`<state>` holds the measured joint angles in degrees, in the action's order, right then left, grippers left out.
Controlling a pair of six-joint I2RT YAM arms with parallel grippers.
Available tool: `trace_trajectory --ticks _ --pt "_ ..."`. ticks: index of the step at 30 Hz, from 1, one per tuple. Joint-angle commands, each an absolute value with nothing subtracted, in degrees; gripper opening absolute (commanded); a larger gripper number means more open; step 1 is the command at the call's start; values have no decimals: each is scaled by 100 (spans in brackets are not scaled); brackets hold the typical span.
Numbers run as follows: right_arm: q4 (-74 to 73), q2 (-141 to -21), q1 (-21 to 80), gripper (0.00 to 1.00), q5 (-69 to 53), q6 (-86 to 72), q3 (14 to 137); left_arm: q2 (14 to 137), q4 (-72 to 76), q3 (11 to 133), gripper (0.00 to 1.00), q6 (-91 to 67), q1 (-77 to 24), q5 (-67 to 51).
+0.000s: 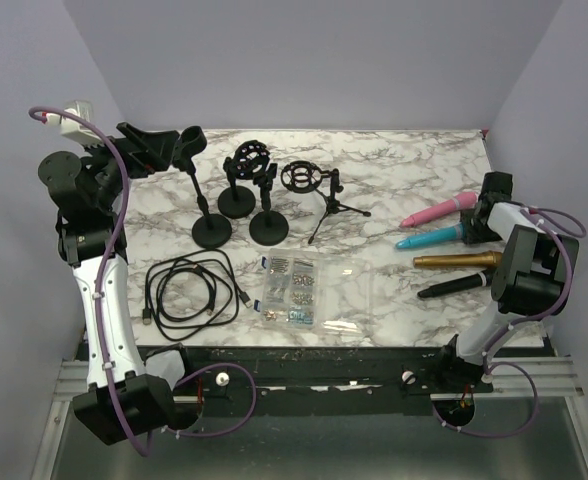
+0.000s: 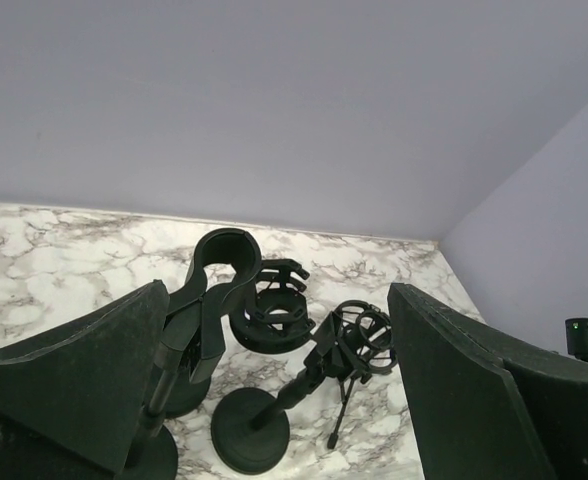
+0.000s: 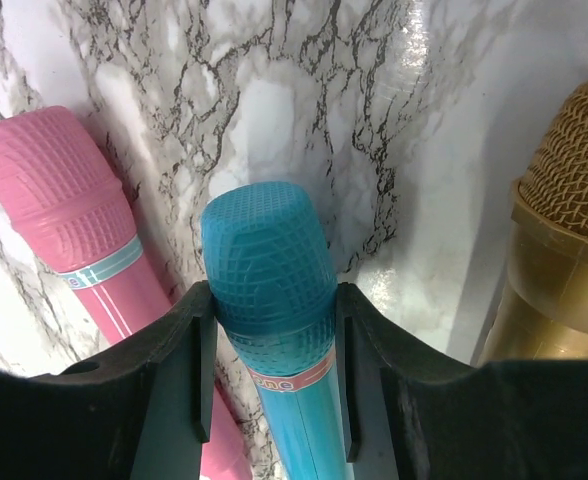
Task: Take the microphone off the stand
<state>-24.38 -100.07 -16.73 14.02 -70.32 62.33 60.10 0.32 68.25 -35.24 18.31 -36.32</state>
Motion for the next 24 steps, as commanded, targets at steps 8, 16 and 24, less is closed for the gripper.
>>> trace_trajectory --ticks 8,16,24 --pt "-2079 -9638 -1696 60 1547 -6783 5825 6081 170 6787 95 -3318 1759 -3911" --pt "-1772 -8922 -1613 99 1076 -5654 5572 6320 -756 7178 94 -2483 1352 -3607" --pt "-971 -7218 -1020 100 710 -4743 4612 6982 -1036 7714 77 -3168 1099 -4281"
